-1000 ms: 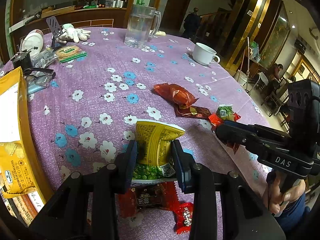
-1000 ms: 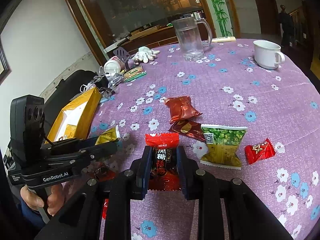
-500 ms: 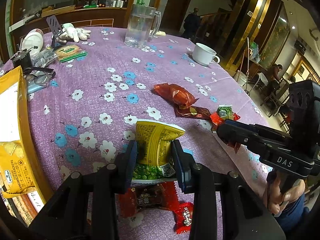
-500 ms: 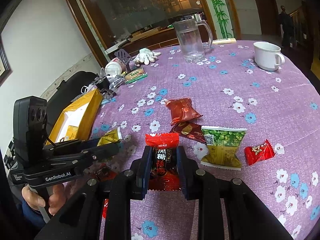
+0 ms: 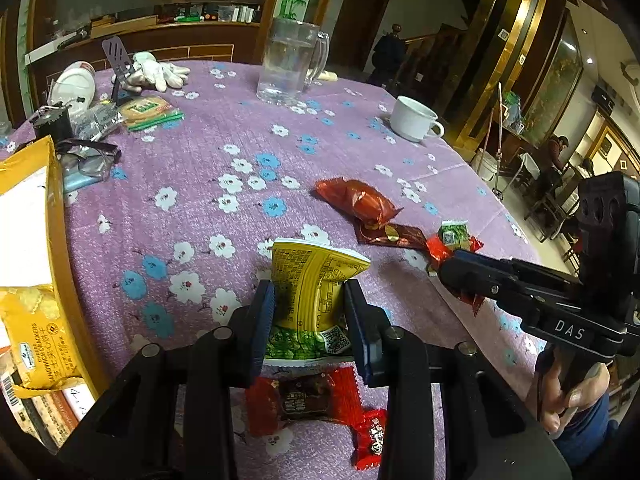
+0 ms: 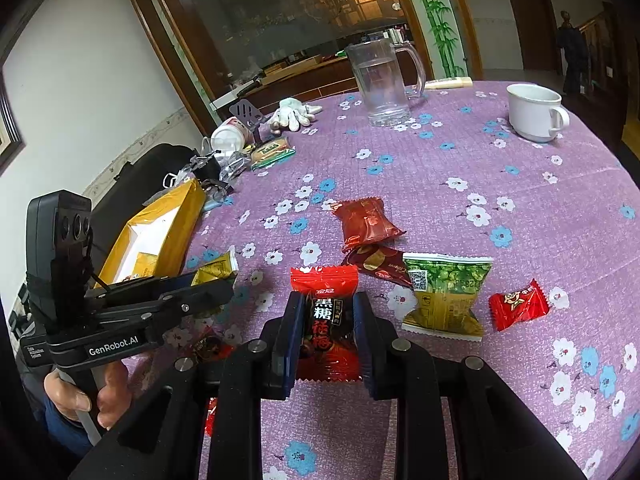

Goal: Organize snacks

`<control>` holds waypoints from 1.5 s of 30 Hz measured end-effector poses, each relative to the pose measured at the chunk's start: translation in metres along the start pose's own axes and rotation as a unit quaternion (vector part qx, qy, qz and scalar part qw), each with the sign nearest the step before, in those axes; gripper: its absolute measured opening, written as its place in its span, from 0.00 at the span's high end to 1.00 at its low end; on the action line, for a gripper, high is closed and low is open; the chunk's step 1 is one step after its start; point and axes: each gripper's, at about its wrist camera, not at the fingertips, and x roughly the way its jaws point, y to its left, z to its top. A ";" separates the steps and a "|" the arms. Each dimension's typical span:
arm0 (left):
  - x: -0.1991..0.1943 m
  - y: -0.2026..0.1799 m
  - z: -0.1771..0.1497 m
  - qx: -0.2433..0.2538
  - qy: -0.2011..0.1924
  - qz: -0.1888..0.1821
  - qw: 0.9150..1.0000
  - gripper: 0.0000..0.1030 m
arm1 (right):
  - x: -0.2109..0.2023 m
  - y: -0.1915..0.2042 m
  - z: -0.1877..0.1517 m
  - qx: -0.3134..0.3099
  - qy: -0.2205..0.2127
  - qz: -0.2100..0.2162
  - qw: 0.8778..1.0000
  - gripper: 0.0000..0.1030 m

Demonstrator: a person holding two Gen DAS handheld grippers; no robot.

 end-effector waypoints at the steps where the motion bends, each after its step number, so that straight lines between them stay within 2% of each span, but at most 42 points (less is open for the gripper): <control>1: -0.002 0.000 0.001 -0.001 -0.003 0.000 1.000 0.69 | -0.001 -0.001 0.000 0.004 0.000 0.004 1.000 0.75; 7: -0.016 0.011 0.004 -0.029 -0.020 -0.003 0.999 0.69 | -0.007 -0.002 0.000 0.008 -0.011 0.002 1.000 0.75; 12: -0.049 0.027 -0.006 -0.051 -0.050 0.002 0.997 0.68 | -0.008 0.005 -0.001 -0.012 -0.019 -0.017 1.000 0.75; 18: -0.095 0.077 -0.020 -0.096 -0.087 0.030 0.991 0.68 | -0.009 0.015 -0.001 0.003 -0.014 0.006 1.000 0.75; 23: -0.125 0.133 -0.035 -0.150 -0.104 0.071 0.981 0.68 | -0.010 0.065 -0.001 -0.016 0.000 0.050 0.999 0.75; 26: -0.126 0.163 -0.046 -0.186 -0.099 0.092 0.973 0.68 | -0.001 0.104 0.003 -0.041 0.013 0.078 0.996 0.75; 31: -0.121 0.189 -0.059 -0.220 -0.090 0.114 0.965 0.68 | 0.032 0.162 0.010 -0.069 0.049 0.124 0.989 0.76; 33: -0.120 0.192 -0.062 -0.222 -0.088 0.124 0.963 0.68 | 0.049 0.187 0.010 -0.078 0.068 0.145 0.984 0.76; 39: -0.111 0.192 -0.064 -0.222 -0.083 0.124 0.964 0.68 | 0.090 0.237 -0.009 -0.114 0.105 0.156 0.975 0.76; 45: -0.105 0.185 -0.062 -0.206 -0.091 0.136 0.965 0.68 | 0.104 0.243 -0.018 -0.136 0.103 0.149 0.974 0.76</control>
